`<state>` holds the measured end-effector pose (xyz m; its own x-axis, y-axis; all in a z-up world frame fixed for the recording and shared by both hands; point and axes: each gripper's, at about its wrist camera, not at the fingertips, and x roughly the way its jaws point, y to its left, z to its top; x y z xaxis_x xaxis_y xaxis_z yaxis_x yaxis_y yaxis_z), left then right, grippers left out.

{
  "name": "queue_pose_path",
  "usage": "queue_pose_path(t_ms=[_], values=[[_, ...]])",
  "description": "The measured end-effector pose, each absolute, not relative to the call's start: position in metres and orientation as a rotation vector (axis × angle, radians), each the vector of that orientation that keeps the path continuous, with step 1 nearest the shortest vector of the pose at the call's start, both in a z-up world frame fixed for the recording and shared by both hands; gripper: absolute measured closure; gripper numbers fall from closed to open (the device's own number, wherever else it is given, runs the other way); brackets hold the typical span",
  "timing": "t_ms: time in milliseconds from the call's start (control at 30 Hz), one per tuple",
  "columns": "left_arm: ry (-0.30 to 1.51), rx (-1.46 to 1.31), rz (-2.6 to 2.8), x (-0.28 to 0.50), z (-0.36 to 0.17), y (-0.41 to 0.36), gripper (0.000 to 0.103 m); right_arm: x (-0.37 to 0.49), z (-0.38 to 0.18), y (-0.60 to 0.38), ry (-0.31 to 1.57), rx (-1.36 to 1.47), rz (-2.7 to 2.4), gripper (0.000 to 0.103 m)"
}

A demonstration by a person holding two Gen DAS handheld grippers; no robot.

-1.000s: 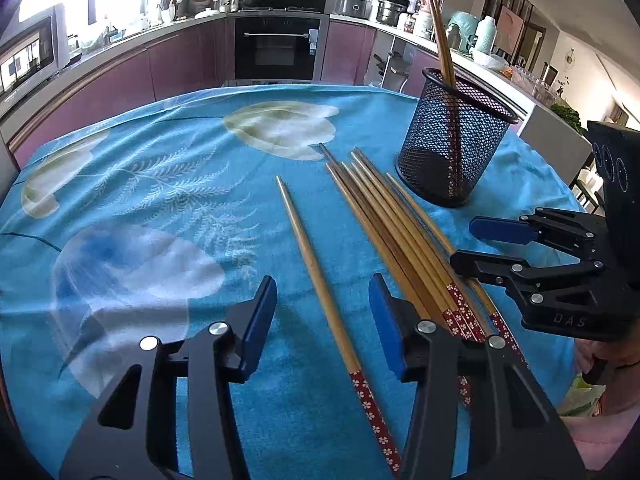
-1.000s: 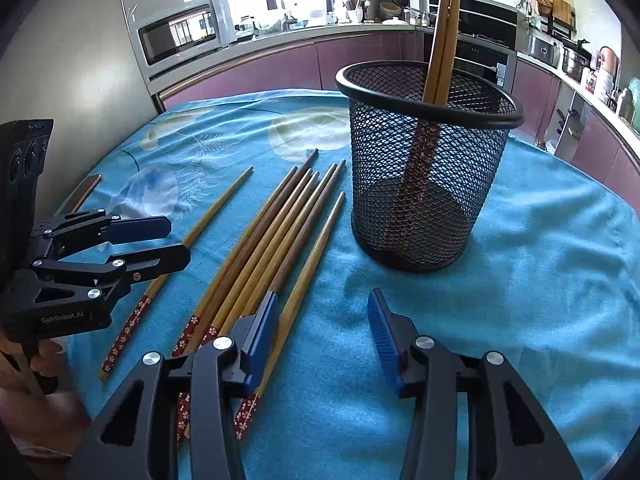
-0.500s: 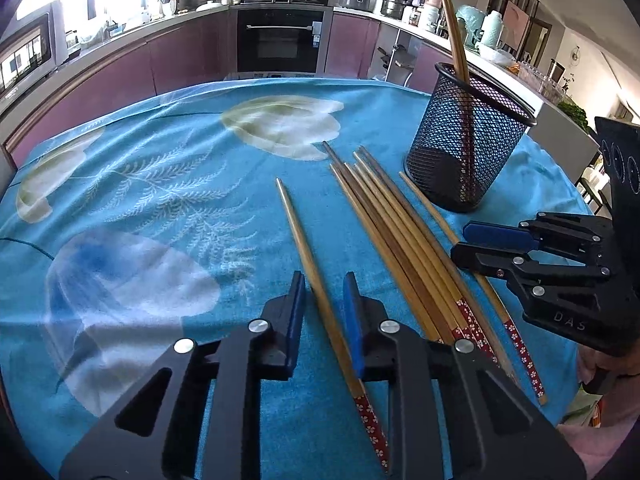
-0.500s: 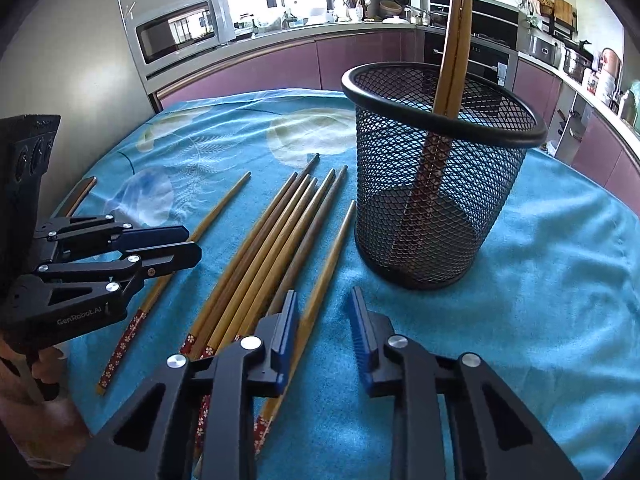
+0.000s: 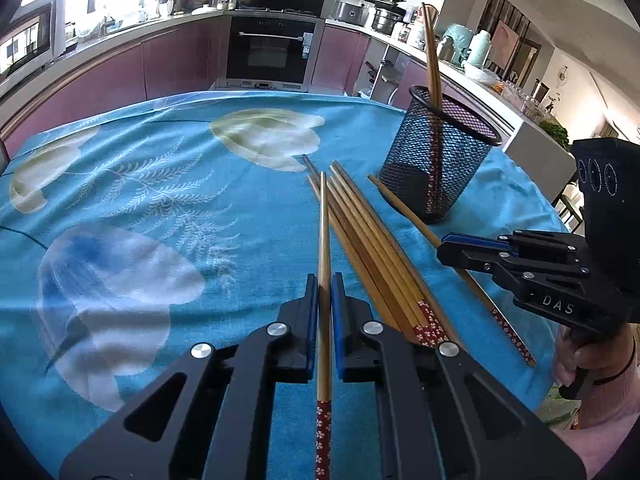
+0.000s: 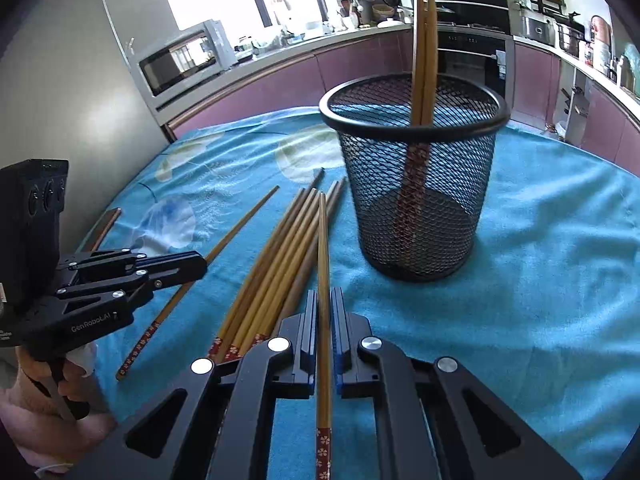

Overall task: Organize utensils
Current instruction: 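Grasp another chopstick with the left tool while the right tool grasps one too, then raise the chopstick upright into the mesh cup with the left tool while the right tool does likewise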

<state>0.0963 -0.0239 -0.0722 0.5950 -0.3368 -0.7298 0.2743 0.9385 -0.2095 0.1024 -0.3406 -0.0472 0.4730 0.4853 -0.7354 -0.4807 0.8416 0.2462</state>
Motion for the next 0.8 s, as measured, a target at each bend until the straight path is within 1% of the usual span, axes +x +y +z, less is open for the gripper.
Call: queue_pose_path(t_ms=[300,467,567,667,700,800], values=[[0.905,-0.032,-0.409,0.097,-0.085,-0.040,0.095,0.102,-0.051,-0.325,0.937,-0.075,0.634,0.097],[0.920,-0.009,-0.415,0.103,-0.089,-0.040,0.093,0.106,-0.056,-0.322,0.952,-0.101,0.620,0.093],[0.924,-0.008,-0.422,0.106,-0.090,-0.040,0.092,0.107,-0.057,-0.322,0.949,-0.102,0.624,0.093],[0.929,-0.009,-0.419,0.109,-0.090,-0.041,0.092,0.106,-0.056,-0.324,0.942,-0.093,0.629,0.097],[0.927,-0.009,-0.412,0.109,-0.089,-0.041,0.095,0.105,-0.055,-0.326,0.933,-0.092,0.628,0.097],[0.918,-0.019,-0.414,0.107,-0.084,-0.040,0.095,0.101,-0.045,-0.331,0.896,-0.075,0.634,0.097]])
